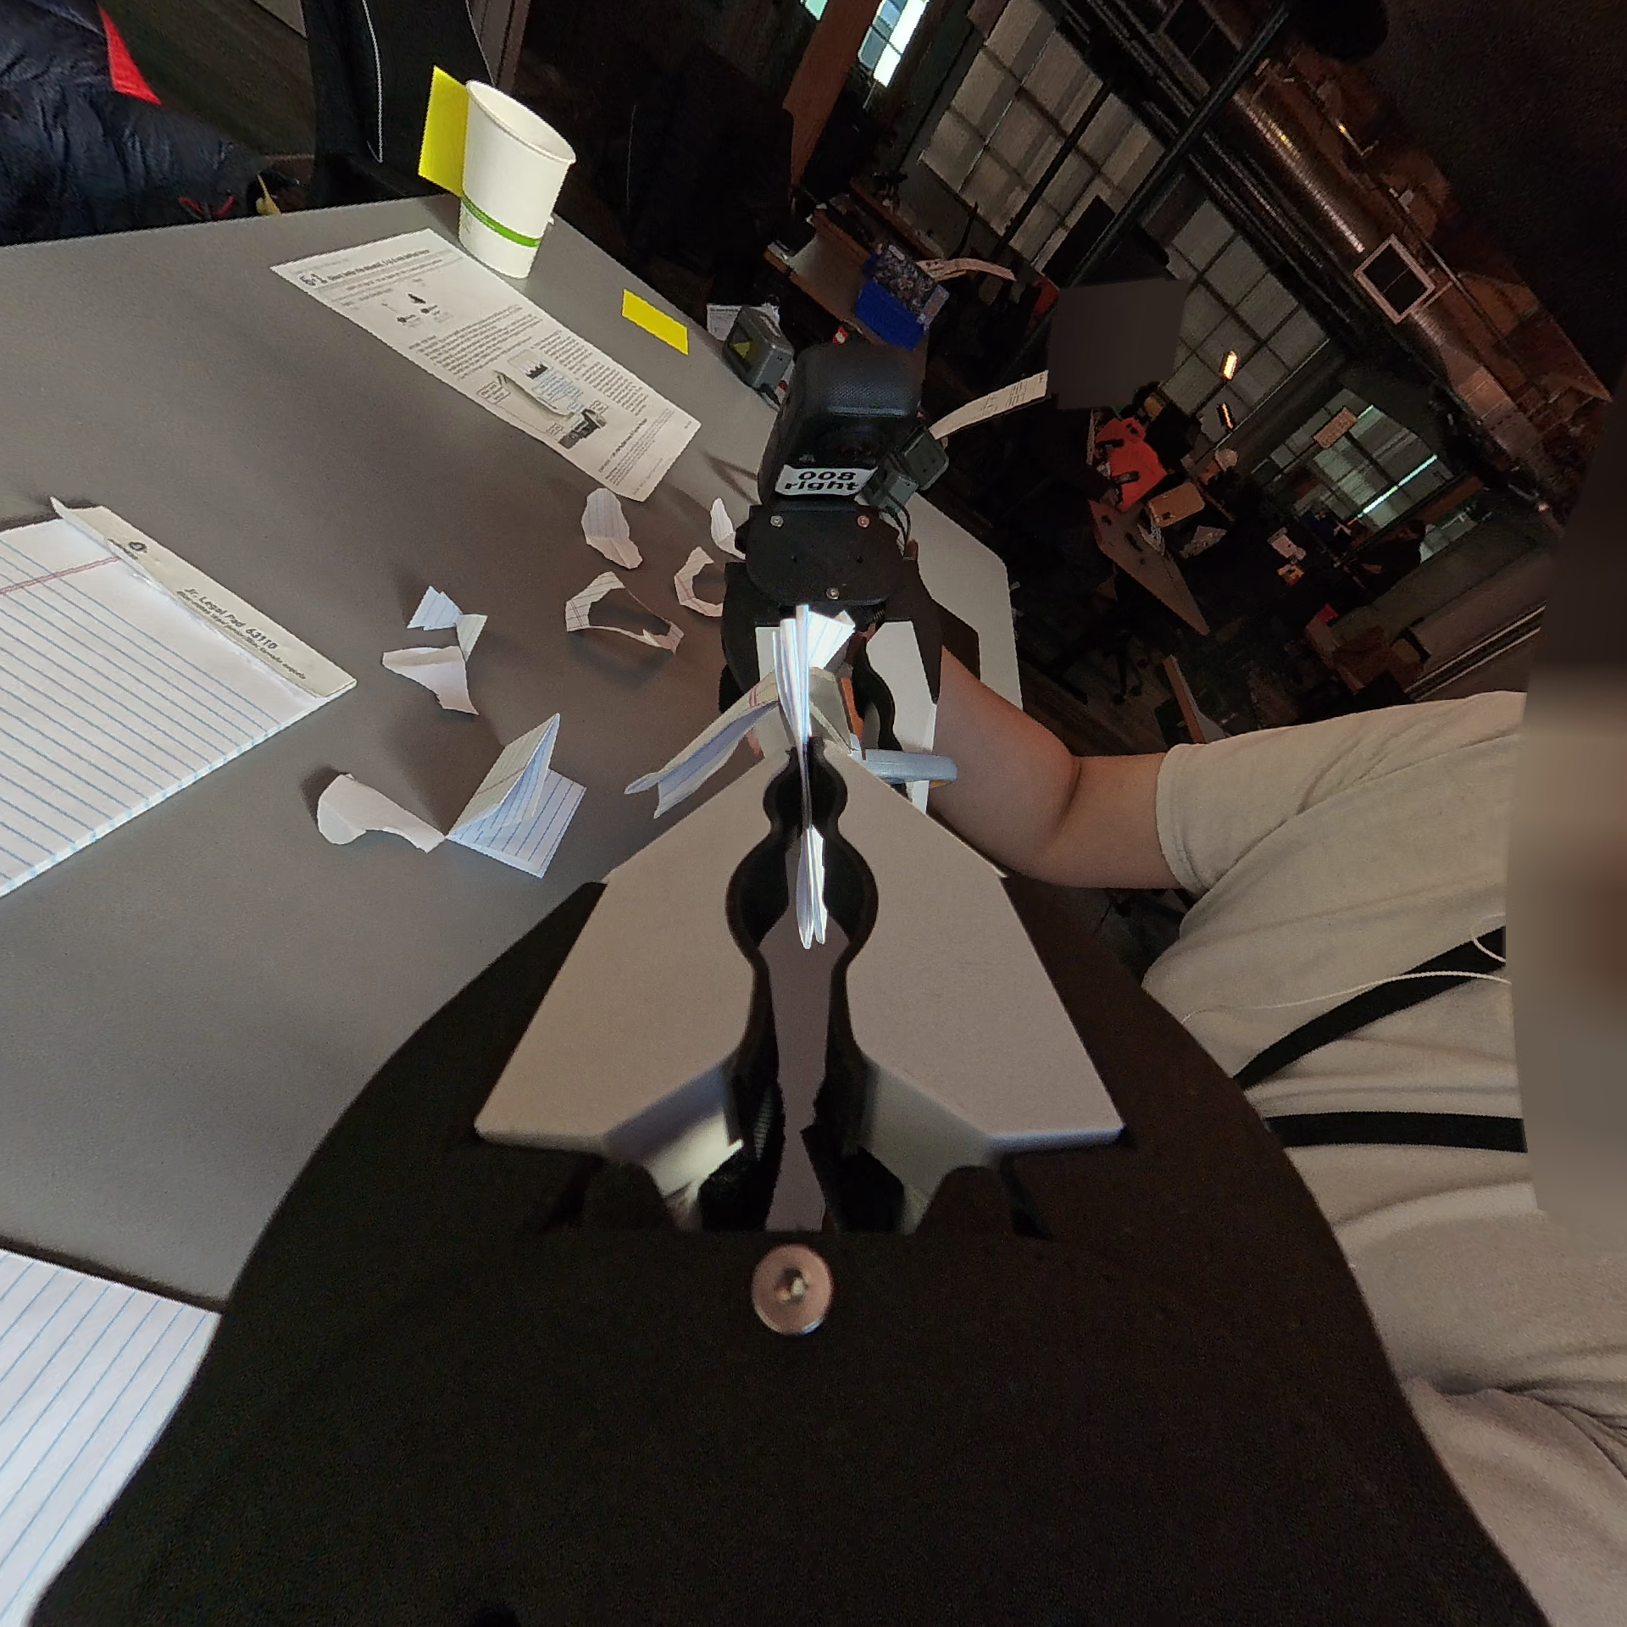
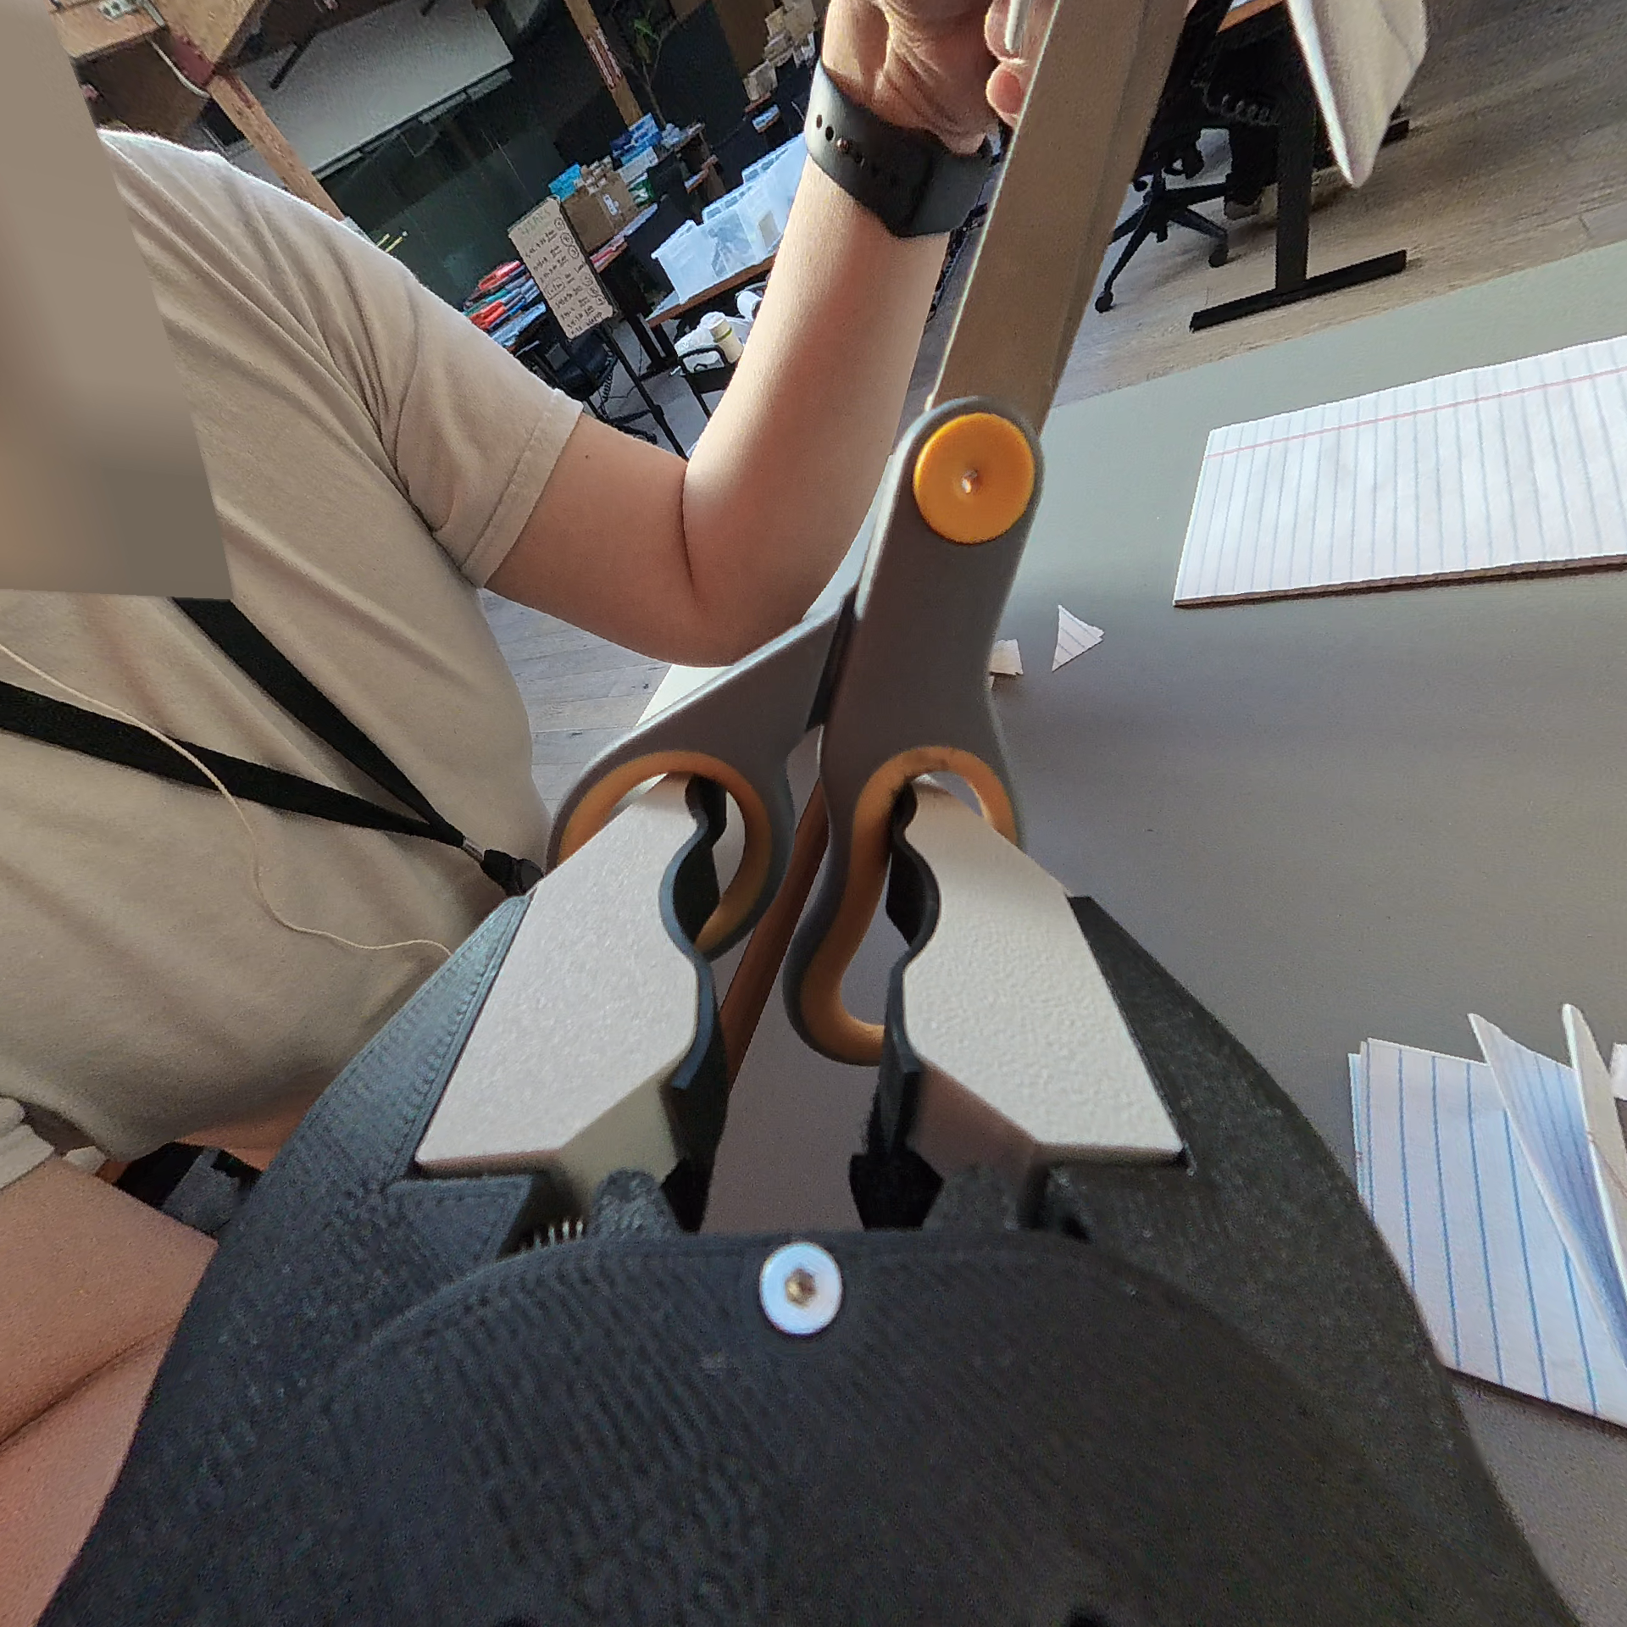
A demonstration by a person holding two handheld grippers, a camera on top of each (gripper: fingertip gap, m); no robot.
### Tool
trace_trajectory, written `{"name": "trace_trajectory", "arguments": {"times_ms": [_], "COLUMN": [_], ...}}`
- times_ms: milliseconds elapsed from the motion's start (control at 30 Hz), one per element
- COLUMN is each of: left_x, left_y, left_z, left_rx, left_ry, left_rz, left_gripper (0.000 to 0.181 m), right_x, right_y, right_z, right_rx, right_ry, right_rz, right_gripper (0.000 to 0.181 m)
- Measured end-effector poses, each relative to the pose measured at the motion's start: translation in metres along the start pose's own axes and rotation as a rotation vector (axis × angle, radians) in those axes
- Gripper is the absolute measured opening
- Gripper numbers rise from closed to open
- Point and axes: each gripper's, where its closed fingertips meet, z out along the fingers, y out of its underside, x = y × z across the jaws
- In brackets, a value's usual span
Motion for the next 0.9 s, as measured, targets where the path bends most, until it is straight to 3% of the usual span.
{"name": "trace_trajectory", "arguments": {"times_ms": [400, 900], "left_x": [0.005, 0.007], "left_y": [0.002, -0.002], "left_z": [0.0, 0.006], "left_rx": [-0.012, -0.011], "left_ry": [0.023, 0.007], "left_rz": [0.013, 0.035], "left_gripper": [0.0, 0.0], "right_x": [-0.001, 0.006], "right_y": [0.005, 0.009], "right_z": [0.003, 0.007], "right_rx": [-0.042, 0.015], "right_ry": [0.024, 0.002], "right_rz": [-0.064, -0.136], "right_gripper": [0.024, 0.023]}}
